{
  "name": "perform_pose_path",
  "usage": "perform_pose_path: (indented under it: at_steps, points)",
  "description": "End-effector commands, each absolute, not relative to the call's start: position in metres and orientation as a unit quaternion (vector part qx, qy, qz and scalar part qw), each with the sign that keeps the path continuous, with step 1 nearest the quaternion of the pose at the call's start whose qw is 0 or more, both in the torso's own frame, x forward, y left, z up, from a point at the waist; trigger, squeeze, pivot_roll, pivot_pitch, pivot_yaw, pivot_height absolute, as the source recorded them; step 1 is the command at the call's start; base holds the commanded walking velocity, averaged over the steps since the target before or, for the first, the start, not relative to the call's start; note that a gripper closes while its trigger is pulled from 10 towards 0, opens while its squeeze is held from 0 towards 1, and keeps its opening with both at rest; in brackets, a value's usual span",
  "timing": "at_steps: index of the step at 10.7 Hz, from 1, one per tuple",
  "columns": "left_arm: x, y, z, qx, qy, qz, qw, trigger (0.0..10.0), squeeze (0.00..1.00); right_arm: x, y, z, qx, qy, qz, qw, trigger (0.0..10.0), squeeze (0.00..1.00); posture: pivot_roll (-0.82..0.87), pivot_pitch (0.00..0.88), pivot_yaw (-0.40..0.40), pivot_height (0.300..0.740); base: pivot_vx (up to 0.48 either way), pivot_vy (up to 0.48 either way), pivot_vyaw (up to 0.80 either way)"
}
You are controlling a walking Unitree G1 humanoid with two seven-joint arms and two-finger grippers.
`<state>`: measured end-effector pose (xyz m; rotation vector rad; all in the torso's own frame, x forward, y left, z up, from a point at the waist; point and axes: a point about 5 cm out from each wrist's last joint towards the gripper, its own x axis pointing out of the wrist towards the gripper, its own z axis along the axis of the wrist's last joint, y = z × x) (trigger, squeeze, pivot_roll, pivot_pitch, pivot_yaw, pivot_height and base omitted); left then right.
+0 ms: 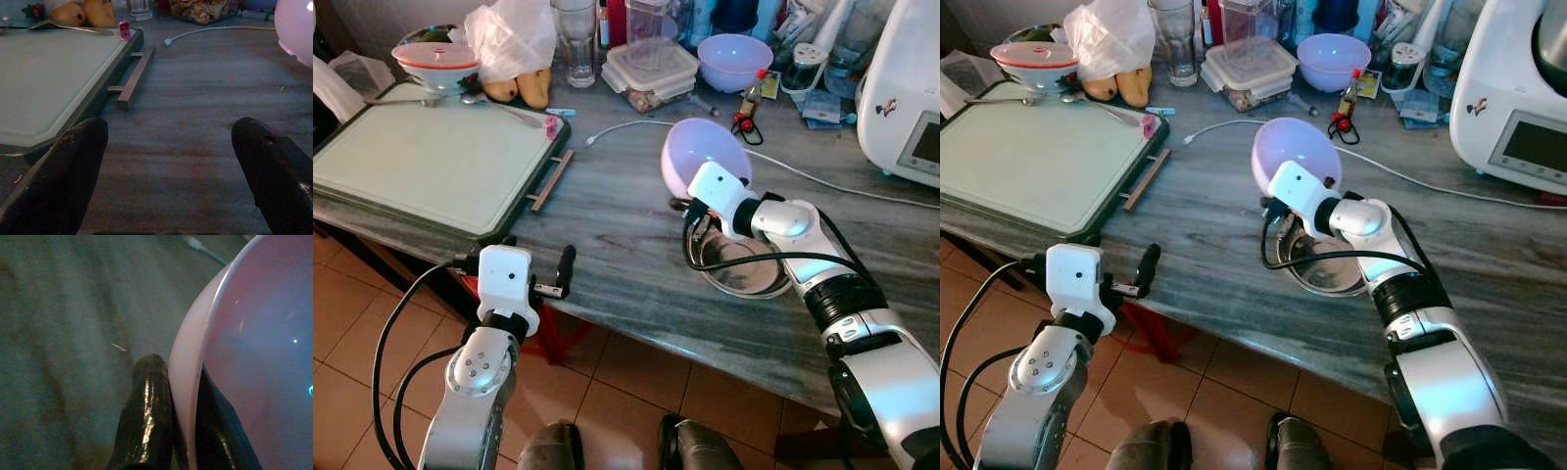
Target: Setting the table
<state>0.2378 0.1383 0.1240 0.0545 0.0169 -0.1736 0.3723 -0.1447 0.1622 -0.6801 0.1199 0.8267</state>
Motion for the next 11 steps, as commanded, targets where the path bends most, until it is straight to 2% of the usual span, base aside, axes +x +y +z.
perform_pose_path:
  at_steps: [1, 9, 11]
  points:
    - [0.236, 0.138, 0.126, 0.031, 0.008, -0.085, 0.996, 10.0, 0.00, 0.370, -0.143, 0.166, -0.324, 0.057, 0.411, 0.850, 10.0, 0.00, 0.04, 0.173, 0.018, 0.740, 0.000, 0.000, 0.00]
    - [0.239, 0.136, 0.124, 0.025, 0.014, -0.088, 0.996, 10.0, 0.00, 0.361, -0.152, 0.162, -0.337, 0.129, 0.445, 0.820, 10.0, 0.00, 0.03, 0.169, 0.012, 0.740, 0.000, 0.000, 0.00]
    - [0.240, 0.135, 0.123, 0.024, 0.014, -0.089, 0.996, 10.0, 0.00, 0.355, -0.151, 0.158, -0.336, 0.148, 0.469, 0.803, 10.0, 0.00, 0.03, 0.167, 0.011, 0.740, 0.000, 0.000, 0.00]
